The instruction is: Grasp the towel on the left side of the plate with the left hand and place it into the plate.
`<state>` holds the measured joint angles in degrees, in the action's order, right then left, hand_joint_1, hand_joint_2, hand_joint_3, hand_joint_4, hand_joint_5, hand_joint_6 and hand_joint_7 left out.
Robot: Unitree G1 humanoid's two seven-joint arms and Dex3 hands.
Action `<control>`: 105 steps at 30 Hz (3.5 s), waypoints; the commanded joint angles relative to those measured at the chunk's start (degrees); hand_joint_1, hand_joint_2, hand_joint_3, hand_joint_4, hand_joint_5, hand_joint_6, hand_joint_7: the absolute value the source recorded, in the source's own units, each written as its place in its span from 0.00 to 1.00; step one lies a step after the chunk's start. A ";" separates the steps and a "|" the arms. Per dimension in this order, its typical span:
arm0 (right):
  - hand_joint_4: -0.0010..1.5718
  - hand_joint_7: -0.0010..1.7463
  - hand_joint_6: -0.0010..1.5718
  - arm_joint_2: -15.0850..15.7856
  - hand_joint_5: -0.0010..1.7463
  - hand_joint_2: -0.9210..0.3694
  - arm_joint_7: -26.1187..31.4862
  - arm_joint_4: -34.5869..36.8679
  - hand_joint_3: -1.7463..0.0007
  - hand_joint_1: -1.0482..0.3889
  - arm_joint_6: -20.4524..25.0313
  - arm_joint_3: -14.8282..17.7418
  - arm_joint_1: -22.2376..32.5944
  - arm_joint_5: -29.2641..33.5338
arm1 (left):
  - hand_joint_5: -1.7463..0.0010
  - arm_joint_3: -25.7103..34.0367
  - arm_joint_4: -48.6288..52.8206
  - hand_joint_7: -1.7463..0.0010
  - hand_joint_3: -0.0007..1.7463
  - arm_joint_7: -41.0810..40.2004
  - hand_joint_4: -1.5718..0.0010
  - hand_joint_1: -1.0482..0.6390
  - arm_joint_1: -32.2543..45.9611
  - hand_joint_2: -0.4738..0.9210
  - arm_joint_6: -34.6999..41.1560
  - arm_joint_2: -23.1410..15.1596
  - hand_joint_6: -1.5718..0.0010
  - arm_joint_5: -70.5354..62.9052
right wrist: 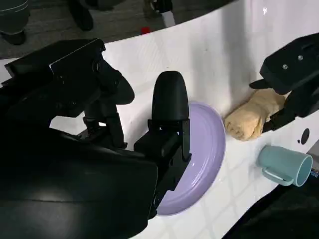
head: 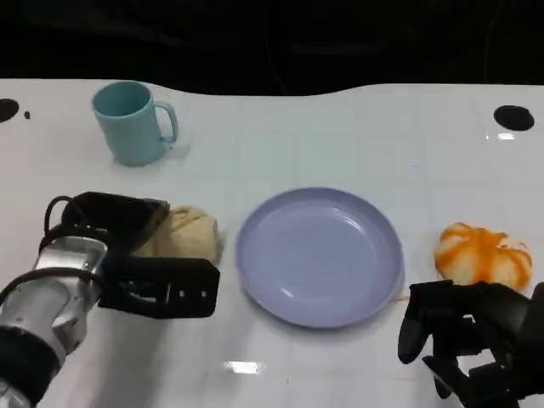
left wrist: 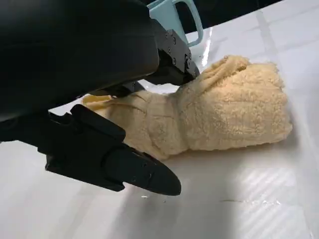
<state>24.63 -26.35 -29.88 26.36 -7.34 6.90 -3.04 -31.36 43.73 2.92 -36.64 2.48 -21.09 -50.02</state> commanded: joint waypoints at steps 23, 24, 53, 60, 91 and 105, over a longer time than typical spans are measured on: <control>0.44 0.82 0.43 0.51 0.97 0.24 -0.13 -0.52 0.40 0.77 -0.11 0.61 0.24 -0.29 | 0.00 2.12 10.22 0.00 0.11 -25.79 0.51 0.47 -1.43 1.00 -11.21 1.66 0.69 5.16; 0.44 0.81 0.43 0.48 0.97 0.24 -0.11 -0.50 0.40 0.77 -0.12 0.60 0.20 -0.28 | 0.00 2.47 9.13 0.00 0.11 -25.57 0.51 0.47 -1.38 1.00 -11.47 1.65 0.69 5.58; 0.44 0.82 0.43 0.02 0.97 0.25 0.38 -0.91 0.39 0.77 0.25 0.03 0.09 -0.07 | 0.00 0.41 -15.71 0.03 0.17 -6.98 0.46 0.47 -2.31 0.93 -4.25 13.42 0.60 4.82; 0.43 0.82 0.43 -0.11 0.97 0.25 0.52 -1.40 0.39 0.77 0.63 0.05 0.11 -0.07 | 0.00 -0.26 -15.73 0.27 0.14 -2.64 0.48 0.49 -2.38 0.93 -2.99 15.29 0.55 5.67; 0.43 0.82 0.42 0.45 0.98 0.24 0.02 -1.20 0.40 0.78 0.60 0.47 0.10 -0.16 | 0.88 2.94 -29.42 0.99 0.11 15.53 0.87 0.07 1.26 1.00 -2.48 5.86 0.93 9.78; 0.44 0.83 0.43 0.27 0.97 0.24 -0.11 -1.03 0.40 0.78 0.22 0.43 0.08 -0.34 | 0.73 16.73 -43.29 0.92 0.14 21.56 0.60 0.32 14.29 1.00 -0.74 3.98 0.72 31.80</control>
<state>24.51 -26.35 -30.74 26.78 -7.46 6.93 -3.01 -17.89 2.50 22.57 -24.99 0.63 -17.18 -23.70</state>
